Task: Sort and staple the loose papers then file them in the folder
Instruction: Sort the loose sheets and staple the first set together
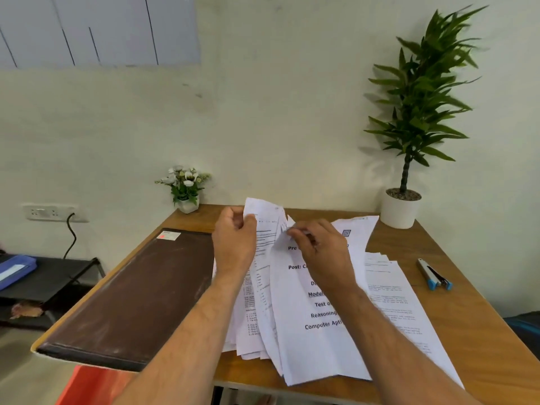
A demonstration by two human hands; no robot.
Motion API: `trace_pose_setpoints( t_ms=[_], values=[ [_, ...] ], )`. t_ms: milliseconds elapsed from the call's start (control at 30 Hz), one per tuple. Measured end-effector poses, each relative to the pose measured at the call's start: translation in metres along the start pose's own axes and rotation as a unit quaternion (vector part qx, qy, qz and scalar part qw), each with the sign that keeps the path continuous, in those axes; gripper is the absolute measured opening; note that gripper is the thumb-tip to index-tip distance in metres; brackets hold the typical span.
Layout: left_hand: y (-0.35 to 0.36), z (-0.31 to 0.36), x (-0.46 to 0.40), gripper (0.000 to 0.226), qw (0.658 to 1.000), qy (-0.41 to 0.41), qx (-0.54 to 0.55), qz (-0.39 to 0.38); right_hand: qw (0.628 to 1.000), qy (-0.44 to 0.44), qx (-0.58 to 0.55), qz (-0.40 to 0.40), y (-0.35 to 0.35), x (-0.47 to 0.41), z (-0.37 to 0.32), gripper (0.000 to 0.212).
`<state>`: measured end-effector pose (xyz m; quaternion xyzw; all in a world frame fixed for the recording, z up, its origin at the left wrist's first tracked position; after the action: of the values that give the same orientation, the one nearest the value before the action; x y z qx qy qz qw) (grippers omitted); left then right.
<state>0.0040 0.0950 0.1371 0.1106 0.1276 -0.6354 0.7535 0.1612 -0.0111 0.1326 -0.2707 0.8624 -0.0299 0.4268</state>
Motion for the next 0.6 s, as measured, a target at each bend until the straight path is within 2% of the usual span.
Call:
trace_pose_setpoints(
  t_ms=[100,267,367,500,600],
  values=[
    [0.002,0.035,-0.004,0.023,0.997,0.06,0.045,-0.027,0.999,-0.035,-0.019,0.03,-0.004,-0.019,-0.03,0.006],
    [-0.004,0.081,0.001,0.012,0.985,0.144,0.087,-0.037,0.994,-0.069,-0.041,0.071,-0.019,-0.036,-0.066,0.012],
    [-0.011,0.116,0.016,0.014,0.972,0.189,0.128,-0.047,0.991,-0.065,-0.065,0.093,-0.039,-0.043,-0.087,0.011],
    [-0.027,0.163,0.036,0.015,0.943,0.24,0.205,-0.101,0.986,-0.052,-0.102,0.117,-0.067,-0.047,-0.123,0.029],
    [-0.037,0.179,0.044,0.014,0.938,0.213,0.256,-0.093,0.983,-0.067,-0.107,0.134,-0.087,-0.048,-0.149,0.042]
  ],
)
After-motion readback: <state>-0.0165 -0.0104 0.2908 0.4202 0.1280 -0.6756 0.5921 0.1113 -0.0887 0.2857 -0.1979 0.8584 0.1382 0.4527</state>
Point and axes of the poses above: each hand's wrist, its own x-axis away from the middle knuckle, its own y-axis out of the palm, z = x × y, the point moved 5 cm from there along -x, towards the middle knuckle, and after that the axes turned 11 degrees about z, right-handed, at the moved point
